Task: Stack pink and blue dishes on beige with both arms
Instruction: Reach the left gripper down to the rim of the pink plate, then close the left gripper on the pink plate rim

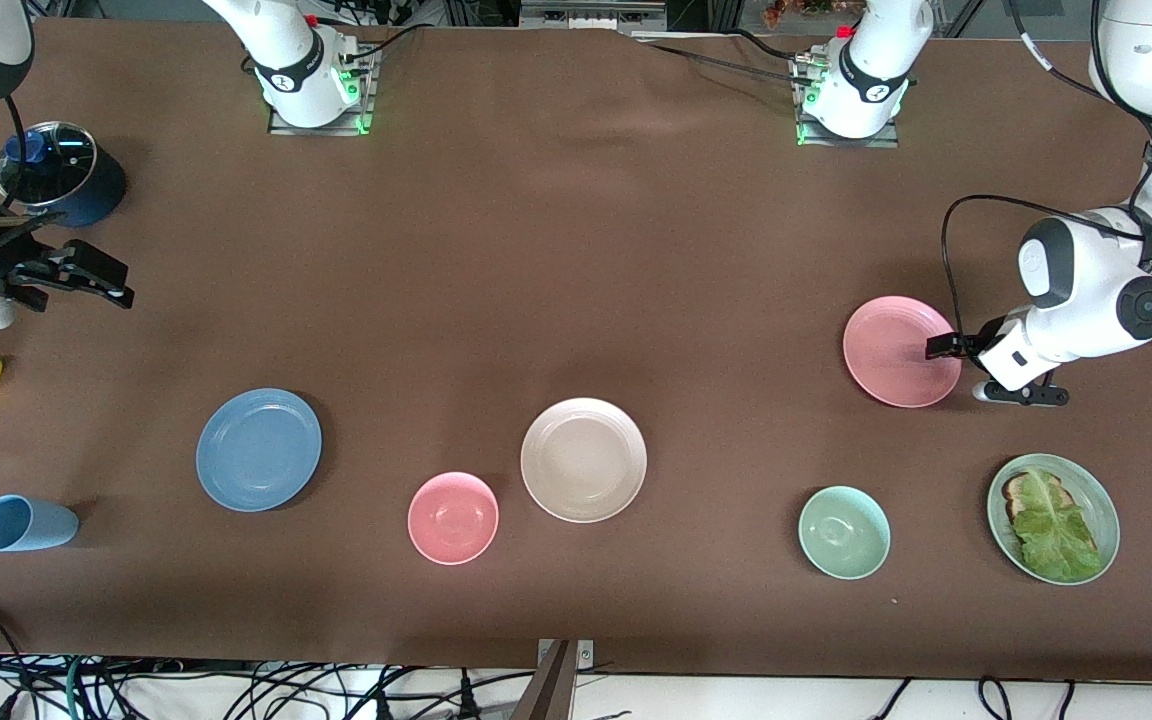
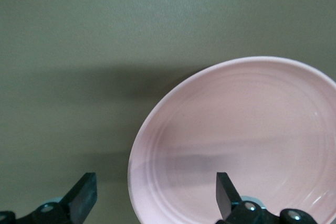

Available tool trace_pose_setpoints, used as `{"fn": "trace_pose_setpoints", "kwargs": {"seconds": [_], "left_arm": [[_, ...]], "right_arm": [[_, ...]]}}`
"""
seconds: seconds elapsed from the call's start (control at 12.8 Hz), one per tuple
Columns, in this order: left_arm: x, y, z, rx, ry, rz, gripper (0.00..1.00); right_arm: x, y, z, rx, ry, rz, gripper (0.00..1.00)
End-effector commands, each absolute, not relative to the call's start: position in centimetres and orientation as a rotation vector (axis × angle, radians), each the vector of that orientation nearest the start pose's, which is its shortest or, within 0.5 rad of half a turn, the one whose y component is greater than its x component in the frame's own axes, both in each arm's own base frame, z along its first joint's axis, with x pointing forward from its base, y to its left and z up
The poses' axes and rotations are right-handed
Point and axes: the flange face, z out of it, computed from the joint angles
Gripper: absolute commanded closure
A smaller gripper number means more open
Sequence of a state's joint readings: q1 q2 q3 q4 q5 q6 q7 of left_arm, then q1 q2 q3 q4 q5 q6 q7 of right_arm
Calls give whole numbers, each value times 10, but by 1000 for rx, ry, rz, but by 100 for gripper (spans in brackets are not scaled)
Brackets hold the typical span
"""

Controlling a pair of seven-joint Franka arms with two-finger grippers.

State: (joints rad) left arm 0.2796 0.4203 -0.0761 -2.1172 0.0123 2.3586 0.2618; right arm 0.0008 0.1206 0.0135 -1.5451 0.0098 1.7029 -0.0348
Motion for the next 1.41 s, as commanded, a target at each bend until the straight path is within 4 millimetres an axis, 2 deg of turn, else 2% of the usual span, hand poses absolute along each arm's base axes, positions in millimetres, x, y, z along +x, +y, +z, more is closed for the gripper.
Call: {"fn": "trace_pose_setpoints", "kwargs": {"seconds": [0.0,0.08,0.16,0.23,0.31,0.39,0.47,1.02,1.17,1.33], "left_arm": [[536,121,200,-3188,165,256,0],[535,120,195,-3190,165,270,0],[534,120,189,-3192,168,281,5],[534,121,188,-3193,163,284,37],[534,122,187,-3193,160,286,64],[534,122,186,-3193,160,289,83],[534,122,185,-3194,163,291,98],[535,122,183,-3165,242,308,100],[542,125,197,-3162,232,306,100],[558,121,234,-3169,217,387,100]], "right_arm": [[600,9,582,-3131,-54,-72,0],[600,8,582,-3133,-52,-70,0],[601,7,579,-3132,-49,-63,0],[603,2,577,-3134,-37,-55,0],[603,-1,577,-3141,-31,-55,0],[603,-2,577,-3141,-29,-55,0],[603,-5,575,-3142,-22,-51,0],[603,-8,572,-3134,-8,-36,0],[606,-9,567,-3137,-11,-31,0],[610,-10,559,-3139,-9,-10,0]]}}
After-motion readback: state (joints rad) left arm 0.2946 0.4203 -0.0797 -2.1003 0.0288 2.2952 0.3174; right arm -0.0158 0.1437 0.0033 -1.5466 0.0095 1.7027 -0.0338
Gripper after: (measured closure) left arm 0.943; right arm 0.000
